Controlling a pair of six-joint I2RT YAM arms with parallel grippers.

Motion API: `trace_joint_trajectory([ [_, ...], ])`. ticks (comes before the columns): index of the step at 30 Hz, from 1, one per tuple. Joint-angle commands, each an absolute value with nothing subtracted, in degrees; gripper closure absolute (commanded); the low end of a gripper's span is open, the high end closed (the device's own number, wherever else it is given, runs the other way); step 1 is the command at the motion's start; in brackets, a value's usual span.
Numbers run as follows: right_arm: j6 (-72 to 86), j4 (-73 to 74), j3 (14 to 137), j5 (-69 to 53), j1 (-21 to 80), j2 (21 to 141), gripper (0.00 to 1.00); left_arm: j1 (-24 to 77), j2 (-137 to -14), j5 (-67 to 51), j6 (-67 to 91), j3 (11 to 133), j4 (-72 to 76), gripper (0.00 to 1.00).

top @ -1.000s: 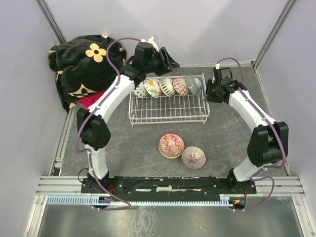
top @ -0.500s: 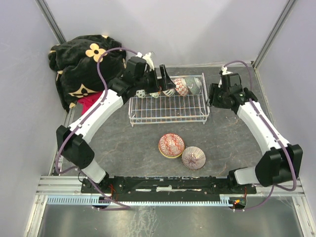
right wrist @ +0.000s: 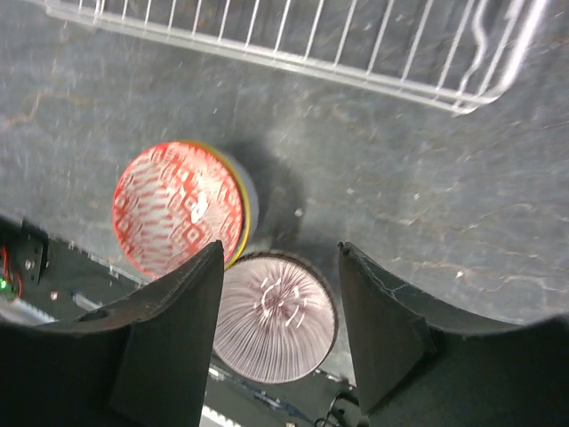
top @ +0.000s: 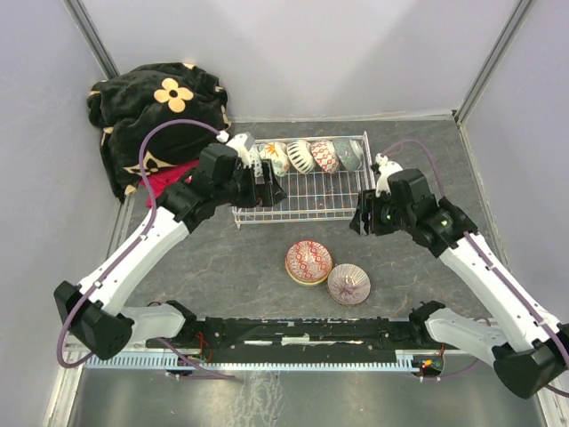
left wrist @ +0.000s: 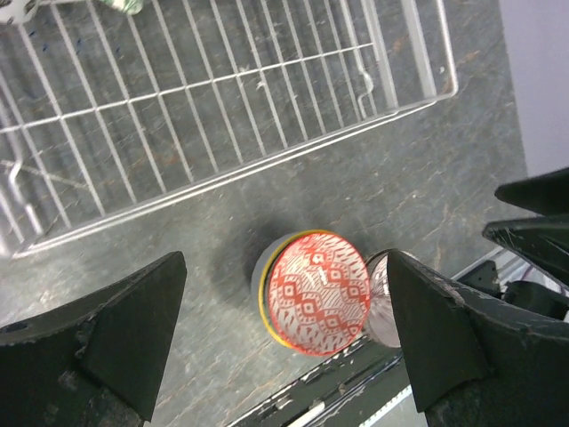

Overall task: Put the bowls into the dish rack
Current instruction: Pick up the bowl from the center of the board.

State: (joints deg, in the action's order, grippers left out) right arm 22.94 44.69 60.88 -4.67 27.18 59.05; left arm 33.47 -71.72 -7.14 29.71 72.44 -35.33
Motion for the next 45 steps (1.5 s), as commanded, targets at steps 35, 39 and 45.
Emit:
trace_joint_trajectory([
  [35,18.6,44.8,71.6,7.2,68.3,89.6,0.47,33.0,-51.3,7.1,30.3,58.5,-44.0,0.01],
  [39,18.0,45.3,72.0,7.9,68.3,91.0,0.51,33.0,-51.2,7.2,30.3,58.5,-44.0,0.01],
  [45,17.7,45.0,72.0,7.8,68.3,91.6,0.74,33.0,-51.2,7.5,30.1,58.6,-44.1,0.01],
])
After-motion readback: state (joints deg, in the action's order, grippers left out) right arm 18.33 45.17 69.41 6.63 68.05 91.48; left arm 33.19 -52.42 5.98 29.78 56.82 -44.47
